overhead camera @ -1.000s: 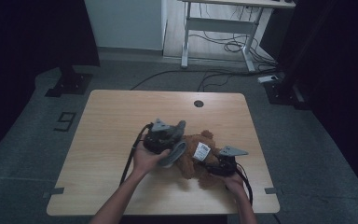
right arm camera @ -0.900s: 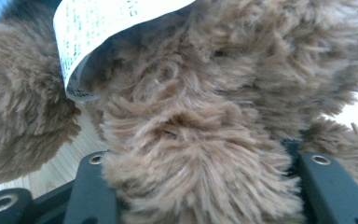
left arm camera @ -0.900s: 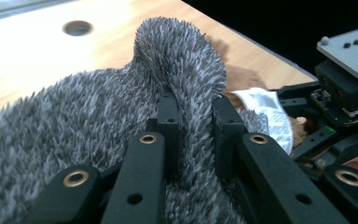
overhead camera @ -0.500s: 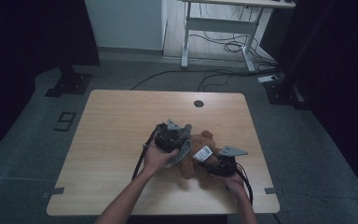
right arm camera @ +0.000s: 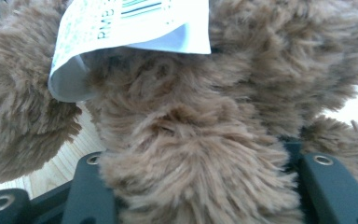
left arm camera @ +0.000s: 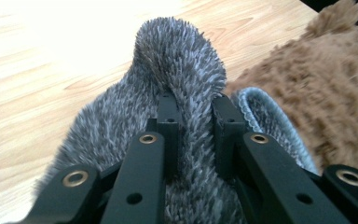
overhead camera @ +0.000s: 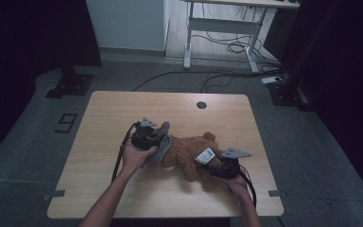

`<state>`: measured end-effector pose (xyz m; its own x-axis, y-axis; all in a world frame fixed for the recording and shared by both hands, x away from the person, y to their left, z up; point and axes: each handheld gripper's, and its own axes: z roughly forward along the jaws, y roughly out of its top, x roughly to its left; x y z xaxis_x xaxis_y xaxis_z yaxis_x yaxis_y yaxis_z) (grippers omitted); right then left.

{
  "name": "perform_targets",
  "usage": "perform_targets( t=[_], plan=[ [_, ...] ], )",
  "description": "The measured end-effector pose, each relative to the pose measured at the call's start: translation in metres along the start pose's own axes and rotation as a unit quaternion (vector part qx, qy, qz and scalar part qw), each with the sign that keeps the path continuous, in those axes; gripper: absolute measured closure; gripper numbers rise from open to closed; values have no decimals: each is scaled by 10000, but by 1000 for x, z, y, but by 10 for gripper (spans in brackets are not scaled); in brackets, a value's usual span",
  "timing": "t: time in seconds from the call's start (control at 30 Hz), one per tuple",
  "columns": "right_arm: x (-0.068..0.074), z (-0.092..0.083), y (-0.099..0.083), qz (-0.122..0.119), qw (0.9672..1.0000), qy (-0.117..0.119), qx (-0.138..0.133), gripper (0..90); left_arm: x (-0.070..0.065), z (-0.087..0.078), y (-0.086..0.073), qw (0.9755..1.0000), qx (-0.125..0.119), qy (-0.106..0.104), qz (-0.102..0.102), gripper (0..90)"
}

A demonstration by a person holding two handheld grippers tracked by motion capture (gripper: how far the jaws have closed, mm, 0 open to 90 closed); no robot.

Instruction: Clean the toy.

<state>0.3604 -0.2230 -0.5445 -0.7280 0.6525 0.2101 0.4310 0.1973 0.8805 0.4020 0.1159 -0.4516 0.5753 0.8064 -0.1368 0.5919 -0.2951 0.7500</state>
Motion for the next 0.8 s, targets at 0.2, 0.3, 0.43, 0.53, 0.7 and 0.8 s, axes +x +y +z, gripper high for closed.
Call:
perform_targets(
  t=[0.2,0.3,0.43,0.53,0.7,0.8],
  plan=[
    [0,0,0,12,10000,4,3,447,15,-9,-15,9998,85,159,-93,766],
    [-1,0,0,42,10000,14,-14,448,19,-14,-20,9996,88,187,-175,766],
    [-2,0,0,76,10000,28,-8,448,2,-22,-7,9998,-174,72,41,767],
    [-2,0,0,80,10000,21,-7,448,-26,-23,15,9986,-346,-198,345,767],
    [-1,0,-1,86,10000,6,-10,448,-83,2,47,9942,-294,-644,805,766],
    [-1,0,-1,66,10000,-5,-6,448,-116,34,61,9916,-52,-945,885,765]
  ],
)
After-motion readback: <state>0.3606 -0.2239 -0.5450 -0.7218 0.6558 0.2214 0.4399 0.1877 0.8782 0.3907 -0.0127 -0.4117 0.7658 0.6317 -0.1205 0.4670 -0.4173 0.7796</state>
